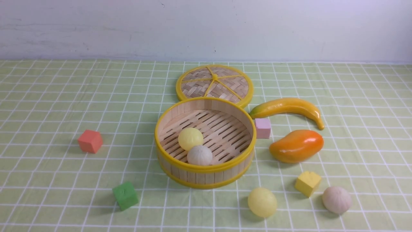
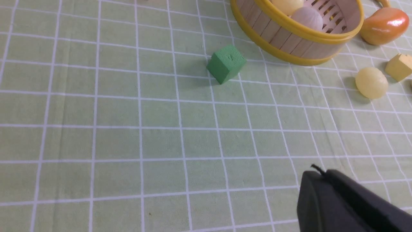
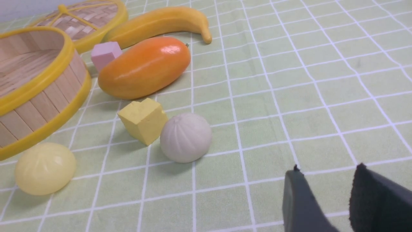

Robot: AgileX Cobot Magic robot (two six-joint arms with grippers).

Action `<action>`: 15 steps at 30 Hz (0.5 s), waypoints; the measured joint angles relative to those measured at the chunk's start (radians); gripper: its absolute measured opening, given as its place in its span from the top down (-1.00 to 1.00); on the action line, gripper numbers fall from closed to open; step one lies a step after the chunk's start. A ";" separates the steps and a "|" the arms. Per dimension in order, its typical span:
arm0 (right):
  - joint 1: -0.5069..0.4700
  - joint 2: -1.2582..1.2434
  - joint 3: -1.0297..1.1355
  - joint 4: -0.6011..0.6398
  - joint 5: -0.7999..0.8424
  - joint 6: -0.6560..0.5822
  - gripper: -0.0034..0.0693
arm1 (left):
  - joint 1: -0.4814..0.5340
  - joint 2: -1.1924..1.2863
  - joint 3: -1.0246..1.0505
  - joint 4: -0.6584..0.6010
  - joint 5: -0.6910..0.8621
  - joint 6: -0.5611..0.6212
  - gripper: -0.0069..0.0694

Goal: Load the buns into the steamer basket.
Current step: Use the right arm to grab a steamed stuffed bun

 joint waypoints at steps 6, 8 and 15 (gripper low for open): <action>0.000 0.000 0.000 0.000 0.000 0.000 0.25 | 0.000 -0.073 0.077 0.096 -0.147 0.000 0.85; 0.000 0.000 0.000 0.000 0.000 0.000 0.25 | 0.000 -0.080 0.096 0.117 -0.233 0.000 0.85; 0.000 0.000 0.000 0.000 0.000 0.000 0.25 | 0.000 -0.081 0.192 0.239 -0.470 -0.012 0.85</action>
